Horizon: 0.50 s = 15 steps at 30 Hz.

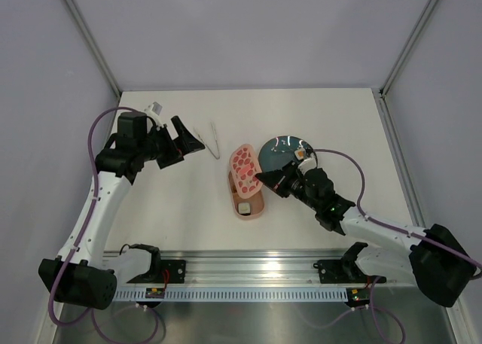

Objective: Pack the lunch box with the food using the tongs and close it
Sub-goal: Close the box lid on the packing box.

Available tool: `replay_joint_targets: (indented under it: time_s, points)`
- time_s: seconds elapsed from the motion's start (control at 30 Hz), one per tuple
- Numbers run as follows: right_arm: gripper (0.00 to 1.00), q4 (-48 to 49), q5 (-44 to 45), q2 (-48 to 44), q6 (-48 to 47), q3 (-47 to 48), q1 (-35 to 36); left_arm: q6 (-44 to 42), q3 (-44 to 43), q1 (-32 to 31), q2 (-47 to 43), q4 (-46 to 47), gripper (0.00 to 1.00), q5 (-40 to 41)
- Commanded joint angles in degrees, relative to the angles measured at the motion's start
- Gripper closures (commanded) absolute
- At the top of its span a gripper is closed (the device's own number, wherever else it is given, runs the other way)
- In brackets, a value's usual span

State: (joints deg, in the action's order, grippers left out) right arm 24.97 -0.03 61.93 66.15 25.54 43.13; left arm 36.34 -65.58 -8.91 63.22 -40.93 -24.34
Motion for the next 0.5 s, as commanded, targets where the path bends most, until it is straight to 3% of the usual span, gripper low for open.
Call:
replay_joint_targets:
  time_s: [0.0, 0.27, 0.47]
  points:
    - [1.00, 18.08, -9.18, 3.71, 8.72, -1.89, -3.14, -1.18, 0.36, 0.29, -0.47, 3.31, 0.01, -2.29]
    - [1.00, 33.90, -10.52, 13.29, 13.57, -7.16, -3.94, -1.36, 1.51, 0.21, -1.17, 4.45, 0.01, -2.56]
    - [1.00, 33.74, -8.06, 12.43, 14.18, -9.28, -3.94, -1.36, 1.86, 0.29, -0.73, 4.54, 0.01, -2.64]
